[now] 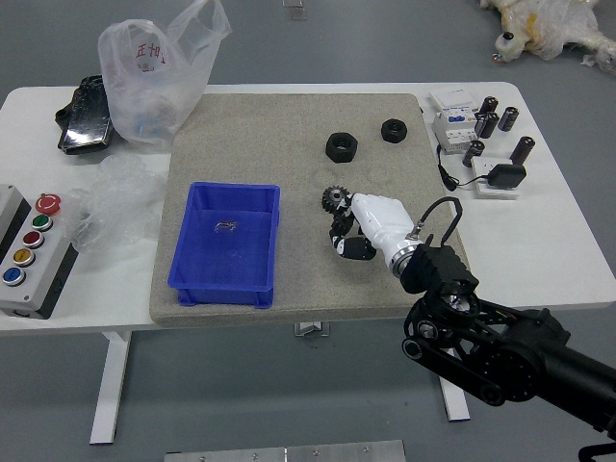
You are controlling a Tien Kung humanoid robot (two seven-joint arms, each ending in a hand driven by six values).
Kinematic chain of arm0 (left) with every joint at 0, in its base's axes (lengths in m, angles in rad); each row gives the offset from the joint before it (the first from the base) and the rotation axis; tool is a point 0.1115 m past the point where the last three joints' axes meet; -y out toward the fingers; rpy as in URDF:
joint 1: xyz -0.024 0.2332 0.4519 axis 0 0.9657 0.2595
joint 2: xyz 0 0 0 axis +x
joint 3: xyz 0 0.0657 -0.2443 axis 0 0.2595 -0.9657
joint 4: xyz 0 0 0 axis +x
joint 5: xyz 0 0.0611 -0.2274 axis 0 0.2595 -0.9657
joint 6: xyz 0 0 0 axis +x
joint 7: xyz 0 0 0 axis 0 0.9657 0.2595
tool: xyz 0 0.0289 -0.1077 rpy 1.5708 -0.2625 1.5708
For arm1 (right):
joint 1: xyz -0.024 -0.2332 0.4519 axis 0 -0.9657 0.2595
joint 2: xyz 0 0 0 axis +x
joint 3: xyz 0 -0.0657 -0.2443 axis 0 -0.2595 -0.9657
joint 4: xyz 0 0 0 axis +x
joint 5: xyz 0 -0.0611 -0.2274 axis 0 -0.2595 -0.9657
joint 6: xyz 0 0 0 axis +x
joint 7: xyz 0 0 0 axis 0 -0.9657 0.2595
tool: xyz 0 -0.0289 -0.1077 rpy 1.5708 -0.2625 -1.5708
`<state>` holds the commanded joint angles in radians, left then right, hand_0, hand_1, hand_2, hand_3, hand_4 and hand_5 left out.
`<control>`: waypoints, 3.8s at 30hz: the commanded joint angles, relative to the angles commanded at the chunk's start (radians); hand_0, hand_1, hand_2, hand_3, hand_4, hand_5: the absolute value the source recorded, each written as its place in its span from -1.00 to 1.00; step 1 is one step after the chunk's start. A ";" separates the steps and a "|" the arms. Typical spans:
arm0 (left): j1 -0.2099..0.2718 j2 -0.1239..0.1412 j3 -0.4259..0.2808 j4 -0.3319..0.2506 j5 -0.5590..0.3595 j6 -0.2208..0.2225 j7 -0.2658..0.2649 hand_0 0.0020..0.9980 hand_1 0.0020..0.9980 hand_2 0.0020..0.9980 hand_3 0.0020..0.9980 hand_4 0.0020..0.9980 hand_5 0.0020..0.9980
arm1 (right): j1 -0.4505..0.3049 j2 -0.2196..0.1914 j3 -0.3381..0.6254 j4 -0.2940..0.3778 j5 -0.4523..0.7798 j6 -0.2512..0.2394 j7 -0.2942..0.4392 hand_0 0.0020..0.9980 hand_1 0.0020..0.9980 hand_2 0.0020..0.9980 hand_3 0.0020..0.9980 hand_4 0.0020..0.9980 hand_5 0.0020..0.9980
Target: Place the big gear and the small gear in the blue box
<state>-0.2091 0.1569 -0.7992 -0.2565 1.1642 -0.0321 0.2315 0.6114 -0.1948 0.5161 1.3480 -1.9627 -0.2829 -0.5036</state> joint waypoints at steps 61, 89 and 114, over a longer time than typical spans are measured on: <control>-0.008 -0.004 -0.037 -0.006 0.039 -0.011 0.021 0.41 -0.04 0.04 0.42 0.44 0.06 | 0.285 0.093 -0.197 -0.448 0.252 0.041 0.108 0.22 0.68 0.83 0.89 0.71 -0.22; -0.013 -0.002 -0.061 -0.008 0.078 -0.023 0.027 0.41 -0.03 0.04 0.42 0.44 0.07 | 0.345 0.166 -0.425 -0.655 0.495 -0.025 0.179 -0.20 0.14 -0.04 0.08 0.07 -0.92; -0.007 -0.009 -0.039 -0.007 0.043 -0.014 0.021 0.41 -0.03 0.04 0.42 0.44 0.07 | 0.261 0.074 -0.137 -0.278 0.152 -0.031 0.104 -0.19 0.11 -0.01 0.03 0.17 -1.00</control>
<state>-0.2156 0.1477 -0.8386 -0.2638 1.2073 -0.0458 0.2521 0.8723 -0.1205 0.3787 1.0703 -1.8109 -0.3139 -0.3993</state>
